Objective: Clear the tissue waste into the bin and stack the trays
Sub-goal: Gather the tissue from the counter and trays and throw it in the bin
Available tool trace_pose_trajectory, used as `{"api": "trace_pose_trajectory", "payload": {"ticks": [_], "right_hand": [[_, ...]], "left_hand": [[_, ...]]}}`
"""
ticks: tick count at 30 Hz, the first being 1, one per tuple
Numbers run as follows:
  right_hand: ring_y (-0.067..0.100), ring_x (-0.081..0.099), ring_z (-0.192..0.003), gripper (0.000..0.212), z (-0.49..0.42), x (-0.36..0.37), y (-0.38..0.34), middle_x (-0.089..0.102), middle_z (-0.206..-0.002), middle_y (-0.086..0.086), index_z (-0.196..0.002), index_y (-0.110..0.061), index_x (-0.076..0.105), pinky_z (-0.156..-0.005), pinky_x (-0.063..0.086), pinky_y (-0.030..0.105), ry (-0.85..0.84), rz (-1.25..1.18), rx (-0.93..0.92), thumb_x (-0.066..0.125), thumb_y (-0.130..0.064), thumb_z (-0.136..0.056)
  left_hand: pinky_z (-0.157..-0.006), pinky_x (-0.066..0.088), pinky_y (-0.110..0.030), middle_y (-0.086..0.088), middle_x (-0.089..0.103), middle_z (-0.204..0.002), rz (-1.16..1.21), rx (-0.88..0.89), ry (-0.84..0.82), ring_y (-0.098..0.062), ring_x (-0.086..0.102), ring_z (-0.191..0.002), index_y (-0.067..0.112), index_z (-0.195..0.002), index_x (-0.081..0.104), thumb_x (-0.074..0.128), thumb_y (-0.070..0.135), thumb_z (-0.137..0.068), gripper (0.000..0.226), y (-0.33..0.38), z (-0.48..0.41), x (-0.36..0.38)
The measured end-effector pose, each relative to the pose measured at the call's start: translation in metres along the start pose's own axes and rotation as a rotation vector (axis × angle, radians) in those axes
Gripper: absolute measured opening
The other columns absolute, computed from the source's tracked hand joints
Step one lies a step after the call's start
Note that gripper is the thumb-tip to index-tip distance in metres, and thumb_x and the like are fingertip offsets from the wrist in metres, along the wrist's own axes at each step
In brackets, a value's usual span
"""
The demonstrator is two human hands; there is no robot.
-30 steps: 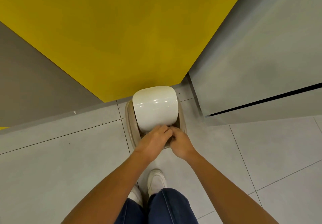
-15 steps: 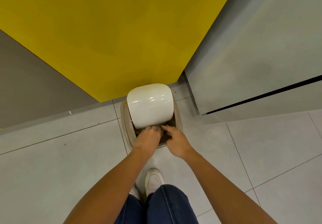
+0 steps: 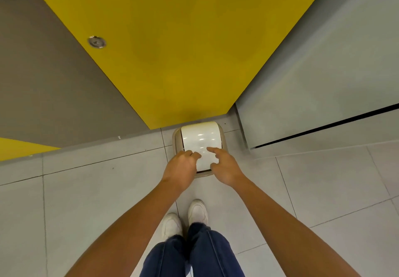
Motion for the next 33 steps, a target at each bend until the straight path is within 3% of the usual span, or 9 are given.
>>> {"api": "trace_pose_trajectory", "payload": {"ticks": [8, 12, 19, 27, 33], "right_hand": [[0.02, 0.044, -0.126, 0.05, 0.088, -0.06, -0.103, 0.045, -0.14, 0.003, -0.136, -0.018, 0.047, -0.093, 0.035, 0.02, 0.077, 0.033, -0.099, 0.046, 0.001, -0.089], [0.022, 0.047, -0.125, 0.043, 0.128, -0.092, -0.164, 0.049, -0.136, 0.007, -0.13, -0.012, 0.052, -0.102, 0.036, 0.027, 0.129, 0.048, -0.215, 0.05, -0.001, -0.088], [0.02, 0.05, -0.119, 0.038, 0.185, -0.127, -0.267, 0.051, -0.131, 0.009, -0.125, -0.012, 0.056, -0.091, 0.036, 0.021, 0.196, 0.019, -0.427, 0.051, -0.002, -0.089], [0.017, 0.053, -0.11, 0.035, 0.229, -0.154, -0.36, 0.055, -0.126, 0.007, -0.12, -0.013, 0.059, -0.086, 0.037, 0.019, 0.279, 0.021, -0.629, 0.054, -0.003, -0.086], [0.008, 0.048, -0.1, 0.031, 0.25, -0.163, -0.414, 0.055, -0.121, 0.004, -0.116, -0.014, 0.061, -0.083, 0.035, 0.018, 0.325, 0.03, -0.756, 0.054, -0.006, -0.087]], "left_hand": [[-0.086, 0.044, -0.033, -0.004, 0.057, -0.128, 0.095, -0.061, 0.161, -0.023, 0.051, -0.116, 0.02, -0.13, 0.051, 0.051, 0.021, -0.092, 0.039, 0.03, 0.072, -0.145], [-0.083, 0.046, -0.032, -0.001, 0.057, -0.128, 0.167, -0.061, 0.277, -0.021, 0.051, -0.116, 0.022, -0.127, 0.053, 0.053, 0.025, -0.092, 0.035, 0.043, 0.101, -0.222], [-0.085, 0.05, -0.038, 0.001, 0.062, -0.12, 0.259, -0.053, 0.503, -0.018, 0.056, -0.112, 0.022, -0.121, 0.057, 0.057, 0.026, -0.089, 0.032, 0.056, 0.147, -0.34], [-0.086, 0.049, -0.032, 0.001, 0.065, -0.11, 0.311, -0.061, 0.711, -0.016, 0.059, -0.102, 0.022, -0.115, 0.06, 0.06, 0.027, -0.086, 0.029, 0.051, 0.189, -0.436], [-0.075, 0.049, -0.027, 0.004, 0.063, -0.107, 0.33, -0.094, 0.823, -0.013, 0.058, -0.097, 0.023, -0.115, 0.059, 0.058, 0.03, -0.088, 0.028, 0.037, 0.214, -0.484]]}}
Point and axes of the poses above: each hand's wrist, its own z-axis away from the middle knuckle, its own x-axis out of the palm, y = z × x, the point moved 10 cm from there along -z, towards the middle knuckle
